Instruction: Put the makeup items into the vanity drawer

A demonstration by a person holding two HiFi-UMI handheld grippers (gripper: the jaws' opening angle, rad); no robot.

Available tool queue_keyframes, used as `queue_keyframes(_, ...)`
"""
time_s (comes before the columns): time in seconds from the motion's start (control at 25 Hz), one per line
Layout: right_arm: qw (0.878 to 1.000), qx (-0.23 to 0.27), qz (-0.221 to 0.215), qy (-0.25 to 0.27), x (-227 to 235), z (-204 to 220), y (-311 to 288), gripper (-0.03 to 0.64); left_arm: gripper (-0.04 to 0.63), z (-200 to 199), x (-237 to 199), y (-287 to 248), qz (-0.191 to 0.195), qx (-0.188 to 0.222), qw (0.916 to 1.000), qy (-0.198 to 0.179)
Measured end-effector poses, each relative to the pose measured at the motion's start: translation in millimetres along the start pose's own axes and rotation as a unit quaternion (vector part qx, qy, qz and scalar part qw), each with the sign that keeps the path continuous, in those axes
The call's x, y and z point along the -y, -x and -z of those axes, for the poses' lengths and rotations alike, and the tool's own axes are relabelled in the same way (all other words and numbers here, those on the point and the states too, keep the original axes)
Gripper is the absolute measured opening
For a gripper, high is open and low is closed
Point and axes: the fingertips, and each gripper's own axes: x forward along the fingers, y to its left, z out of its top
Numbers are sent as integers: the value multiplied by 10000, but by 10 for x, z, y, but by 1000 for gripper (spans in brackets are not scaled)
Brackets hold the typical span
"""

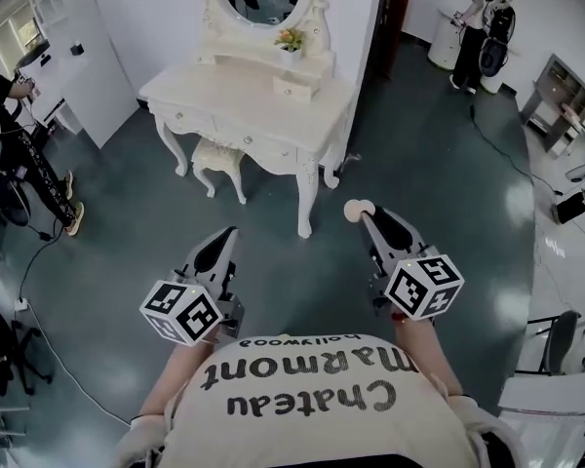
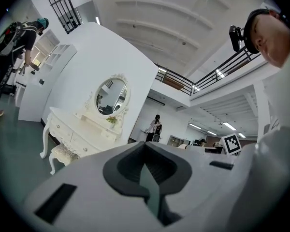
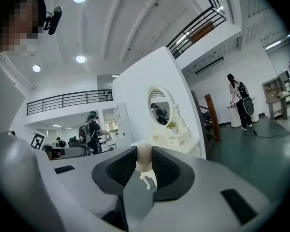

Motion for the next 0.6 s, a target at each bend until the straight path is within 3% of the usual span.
queue_keyframes(0.32, 9998, -118, 135, -4, -26, 91, -454, 115, 8, -173, -462, -224, 77, -111, 9998, -116)
queue_keyframes(0.6, 9982, -543, 254, -70, 10, 362, -620, 115, 8, 98, -762, -175, -77, -411, 9989, 220)
